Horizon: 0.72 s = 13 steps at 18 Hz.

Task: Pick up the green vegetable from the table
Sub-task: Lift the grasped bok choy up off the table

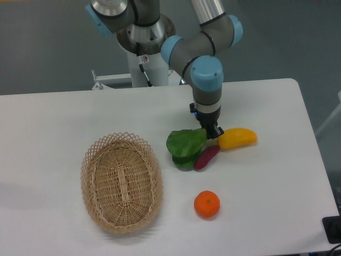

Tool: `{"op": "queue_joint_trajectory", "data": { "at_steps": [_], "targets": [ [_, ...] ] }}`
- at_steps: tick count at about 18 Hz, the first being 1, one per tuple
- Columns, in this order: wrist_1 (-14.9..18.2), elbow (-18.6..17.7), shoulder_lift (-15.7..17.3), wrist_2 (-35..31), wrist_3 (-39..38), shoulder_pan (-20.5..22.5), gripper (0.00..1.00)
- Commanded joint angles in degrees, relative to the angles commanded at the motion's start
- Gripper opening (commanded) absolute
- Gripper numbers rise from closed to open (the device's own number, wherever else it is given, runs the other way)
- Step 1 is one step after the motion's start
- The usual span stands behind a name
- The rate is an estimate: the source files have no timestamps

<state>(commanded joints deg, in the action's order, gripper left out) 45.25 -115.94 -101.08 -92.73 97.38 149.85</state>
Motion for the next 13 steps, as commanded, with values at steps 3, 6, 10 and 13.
{"op": "queue_joint_trajectory", "data": {
  "at_steps": [3,6,10,13],
  "targets": [
    [5.89,4.22,1.23,4.30,-0.96,-0.09,0.32],
    [7.48,7.03,2.03,10.00,-3.67,0.09,0.31],
    [7.48,10.29,2.29,17.83,-11.31,0.18,0.31],
    [6.87,12.13,2.29,22.93,-17.91,0.26,0.30]
  ]
}}
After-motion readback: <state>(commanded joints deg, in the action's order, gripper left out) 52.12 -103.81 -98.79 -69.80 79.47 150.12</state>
